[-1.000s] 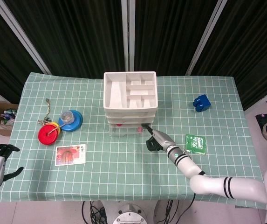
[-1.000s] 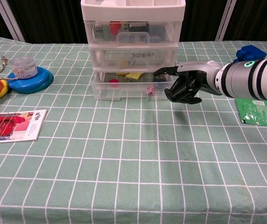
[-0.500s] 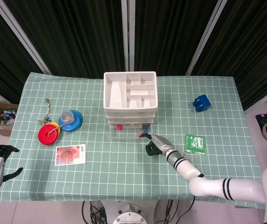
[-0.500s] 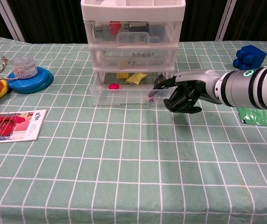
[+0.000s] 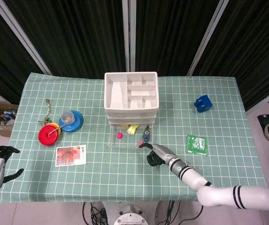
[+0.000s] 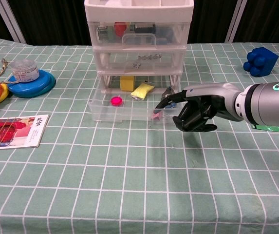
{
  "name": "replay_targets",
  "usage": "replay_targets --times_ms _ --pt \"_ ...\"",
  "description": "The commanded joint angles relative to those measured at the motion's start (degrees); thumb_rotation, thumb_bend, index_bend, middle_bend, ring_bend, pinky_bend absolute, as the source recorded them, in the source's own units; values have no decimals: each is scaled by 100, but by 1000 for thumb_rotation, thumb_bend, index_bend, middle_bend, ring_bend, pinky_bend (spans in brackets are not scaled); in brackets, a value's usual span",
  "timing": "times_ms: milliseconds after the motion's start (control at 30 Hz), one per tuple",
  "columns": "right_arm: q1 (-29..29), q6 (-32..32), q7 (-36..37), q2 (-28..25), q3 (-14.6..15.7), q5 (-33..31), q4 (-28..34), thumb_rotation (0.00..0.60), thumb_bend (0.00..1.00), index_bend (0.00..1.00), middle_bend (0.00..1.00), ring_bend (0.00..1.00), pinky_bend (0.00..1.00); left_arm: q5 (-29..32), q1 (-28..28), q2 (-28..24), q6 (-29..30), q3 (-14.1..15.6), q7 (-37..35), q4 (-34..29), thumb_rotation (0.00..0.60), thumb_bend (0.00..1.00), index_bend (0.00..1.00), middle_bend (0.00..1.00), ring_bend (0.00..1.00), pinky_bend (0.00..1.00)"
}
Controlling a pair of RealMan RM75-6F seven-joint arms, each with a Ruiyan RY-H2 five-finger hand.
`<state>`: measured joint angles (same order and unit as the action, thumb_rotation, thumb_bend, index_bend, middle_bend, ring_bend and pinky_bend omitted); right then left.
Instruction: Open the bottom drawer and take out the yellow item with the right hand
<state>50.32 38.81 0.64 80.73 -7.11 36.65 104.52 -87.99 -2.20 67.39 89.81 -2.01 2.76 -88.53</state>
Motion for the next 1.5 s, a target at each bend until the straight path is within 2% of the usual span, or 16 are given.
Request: replay_targets --times_ms 33,267,400,500,567,733,900,1000,1133,1233,1500 --pt "-33 -9 19 -53 39 75 98 600 621 209 798 818 917 -4 4 1 8 1 4 -1 600 0 386 347 256 229" --pt "-79 24 12 -140 115 238 239 600 621 203 799 818 917 -19 3 8 15 2 10 -4 600 0 386 347 256 229" --pt "-122 246 -74 -217 89 446 292 600 621 89 799 818 917 -32 14 7 40 5 7 -4 600 0 386 347 256 229" --pt "-111 500 -307 -326 74 654 402 600 600 53 798 816 917 -30 37 0 68 11 2 2 600 0 387 347 256 229" --pt "-40 710 -619 -402 67 805 498 600 563 48 798 813 917 -29 57 -8 98 13 -4 4 600 0 386 347 256 229" --pt "448 1092 -2014 -410 142 1149 524 600 462 45 786 804 917 -55 95 -37 180 10 -13 -20 600 0 387 347 256 229" --pt "1197 1505 -3973 28 258 996 150 600 330 94 781 803 921 -94 144 -42 256 31 -6 -56 600 0 386 347 256 229" --pt "1567 1835 -5049 505 330 872 -282 600 271 141 788 809 942 -77 191 -40 287 51 -32 -51 600 0 387 347 256 229" --pt "1832 2084 -5943 1025 483 1079 -933 600 207 197 821 832 969 -65 248 -31 337 67 -76 -20 600 0 386 347 256 229" --pt "1932 2113 -6324 1317 618 1356 -1393 600 170 226 848 850 990 -51 286 -17 368 72 -119 13 600 0 387 347 256 229" --pt "1960 1928 -6569 1746 897 2036 -2200 600 142 289 882 874 1000 -40 346 42 424 71 -217 120 600 0 387 347 256 229"
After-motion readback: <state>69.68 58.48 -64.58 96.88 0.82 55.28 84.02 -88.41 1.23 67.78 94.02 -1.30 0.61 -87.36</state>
